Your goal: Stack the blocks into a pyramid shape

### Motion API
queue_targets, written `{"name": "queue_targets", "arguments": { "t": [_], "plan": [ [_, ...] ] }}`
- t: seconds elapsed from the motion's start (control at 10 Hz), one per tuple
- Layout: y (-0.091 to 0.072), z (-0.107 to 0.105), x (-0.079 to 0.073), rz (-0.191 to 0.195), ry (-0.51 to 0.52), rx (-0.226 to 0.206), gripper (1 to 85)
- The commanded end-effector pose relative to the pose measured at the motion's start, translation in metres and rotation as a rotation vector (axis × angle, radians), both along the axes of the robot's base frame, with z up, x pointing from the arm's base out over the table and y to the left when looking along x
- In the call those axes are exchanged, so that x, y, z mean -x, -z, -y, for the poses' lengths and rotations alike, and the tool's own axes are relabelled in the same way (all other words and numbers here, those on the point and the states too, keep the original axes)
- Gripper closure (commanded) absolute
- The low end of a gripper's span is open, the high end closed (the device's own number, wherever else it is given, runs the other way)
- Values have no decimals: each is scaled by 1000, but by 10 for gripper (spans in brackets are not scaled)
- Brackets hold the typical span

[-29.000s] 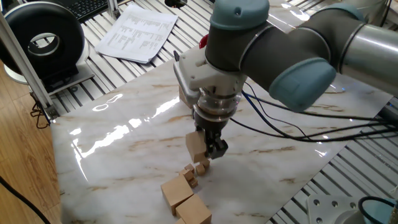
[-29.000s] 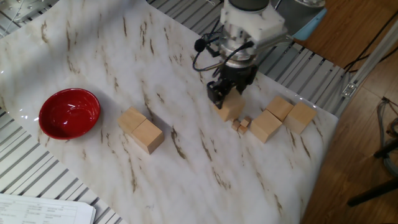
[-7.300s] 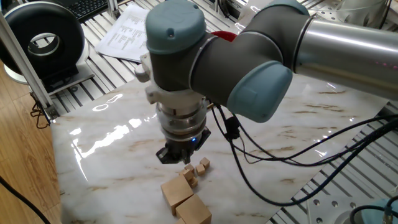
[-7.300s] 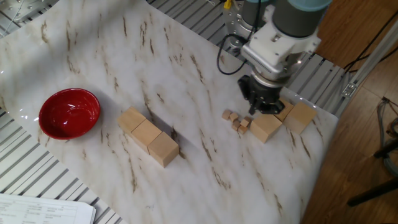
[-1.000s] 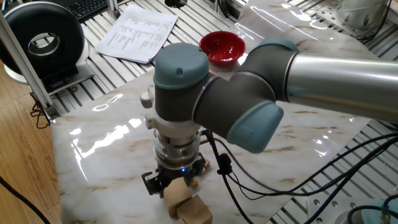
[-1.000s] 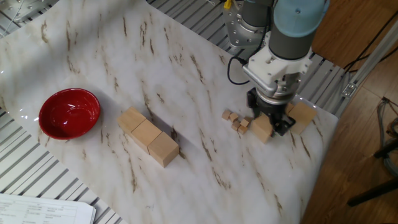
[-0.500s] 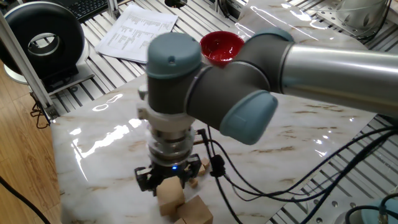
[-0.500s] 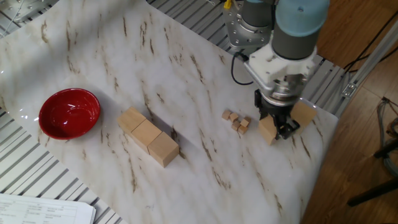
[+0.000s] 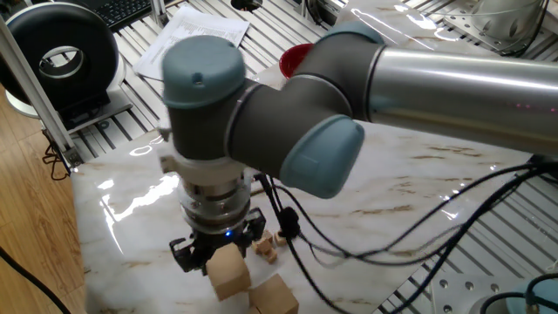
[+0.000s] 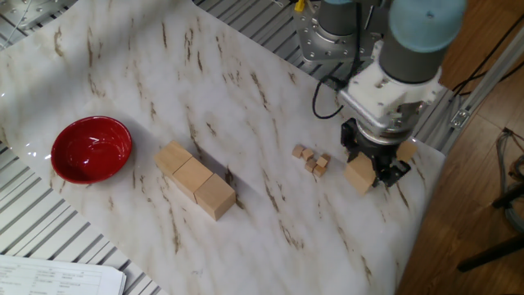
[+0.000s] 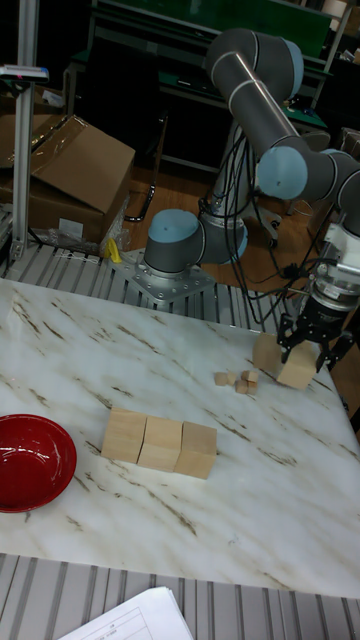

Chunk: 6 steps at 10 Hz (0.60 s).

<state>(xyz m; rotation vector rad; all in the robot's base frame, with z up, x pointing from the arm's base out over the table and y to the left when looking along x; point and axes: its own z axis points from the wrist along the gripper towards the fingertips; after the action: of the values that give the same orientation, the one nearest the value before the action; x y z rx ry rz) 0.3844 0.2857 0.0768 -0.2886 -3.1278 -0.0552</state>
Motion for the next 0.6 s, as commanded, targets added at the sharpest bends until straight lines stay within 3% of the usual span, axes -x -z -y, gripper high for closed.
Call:
{"name": "queue_targets", "arguments": {
  "t": [0.0,0.1,0.2,0.3,0.4,0.5],
  "plan": [
    [-11,24,-18,50,-278,89,847],
    [-17,47,-38,105,-460,172,847],
    [-19,36,-45,146,-543,139,847],
    [-22,38,-43,140,-615,142,847],
    [-25,42,-51,164,-642,151,847],
    [-28,35,-57,200,-782,132,847]
  ]
}}
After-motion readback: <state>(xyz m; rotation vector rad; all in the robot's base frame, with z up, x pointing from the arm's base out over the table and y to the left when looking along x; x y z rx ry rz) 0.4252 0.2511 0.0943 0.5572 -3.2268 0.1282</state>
